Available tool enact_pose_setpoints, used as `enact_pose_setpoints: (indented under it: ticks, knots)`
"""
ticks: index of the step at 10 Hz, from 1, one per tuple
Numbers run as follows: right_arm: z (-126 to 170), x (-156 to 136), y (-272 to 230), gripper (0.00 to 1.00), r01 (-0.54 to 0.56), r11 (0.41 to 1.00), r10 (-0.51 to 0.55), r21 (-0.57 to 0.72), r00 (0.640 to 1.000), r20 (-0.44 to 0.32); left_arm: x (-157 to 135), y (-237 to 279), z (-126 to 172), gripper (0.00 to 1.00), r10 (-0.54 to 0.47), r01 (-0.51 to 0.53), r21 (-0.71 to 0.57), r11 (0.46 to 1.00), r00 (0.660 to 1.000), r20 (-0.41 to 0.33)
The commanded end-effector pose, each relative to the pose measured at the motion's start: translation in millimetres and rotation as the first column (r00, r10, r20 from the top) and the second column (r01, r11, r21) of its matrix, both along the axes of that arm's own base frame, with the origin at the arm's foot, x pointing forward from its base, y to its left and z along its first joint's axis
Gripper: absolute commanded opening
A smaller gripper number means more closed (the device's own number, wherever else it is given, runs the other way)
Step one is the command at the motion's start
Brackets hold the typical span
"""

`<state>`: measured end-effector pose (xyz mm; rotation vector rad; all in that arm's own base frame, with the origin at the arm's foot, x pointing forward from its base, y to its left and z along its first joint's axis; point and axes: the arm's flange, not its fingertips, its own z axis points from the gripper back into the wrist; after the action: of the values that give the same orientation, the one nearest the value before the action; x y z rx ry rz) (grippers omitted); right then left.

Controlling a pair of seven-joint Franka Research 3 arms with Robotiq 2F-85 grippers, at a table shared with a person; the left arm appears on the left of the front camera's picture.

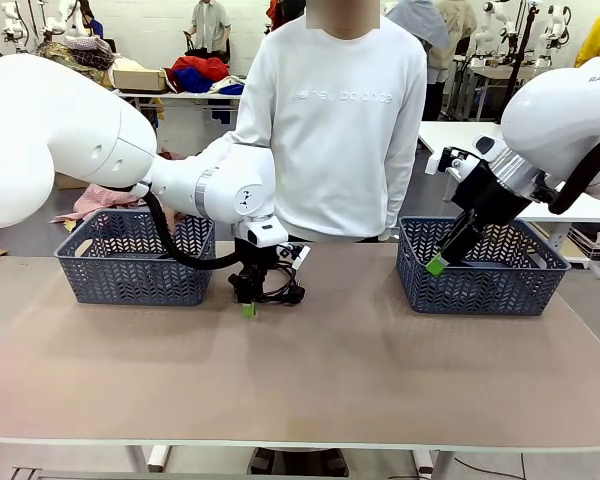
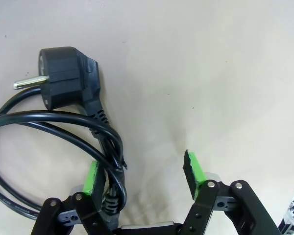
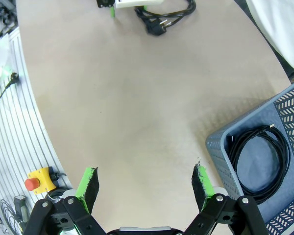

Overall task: Organize the cables according to human instructions.
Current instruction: Pick up a bundle of cables and place it in the basket indicated by the human.

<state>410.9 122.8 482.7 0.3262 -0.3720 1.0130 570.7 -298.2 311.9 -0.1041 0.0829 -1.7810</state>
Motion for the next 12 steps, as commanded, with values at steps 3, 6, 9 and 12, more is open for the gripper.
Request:
enact_pose_setpoints:
  ticks: [3,6,9,12]
  knots:
    - [3,1,0,1.00,-0.002,1.000,0.002,-0.002,1.000,0.000,1,4,4,0.48,0.006,-0.005,-0.046,0.999,1.000,0.011]
    - [3,1,0,1.00,-0.002,1.000,0.002,-0.002,1.000,0.000,2,4,4,0.09,0.013,-0.012,-0.046,0.999,1.000,0.028]
    - [3,1,0,1.00,-0.002,1.000,0.002,-0.002,1.000,0.000,-1,4,10,0.03,0.019,-0.017,-0.039,0.999,0.998,0.065]
    - [3,1,0,1.00,-0.002,1.000,0.002,-0.002,1.000,0.000,-4,0,23,0.00,0.026,-0.023,-0.030,0.999,0.994,0.110]
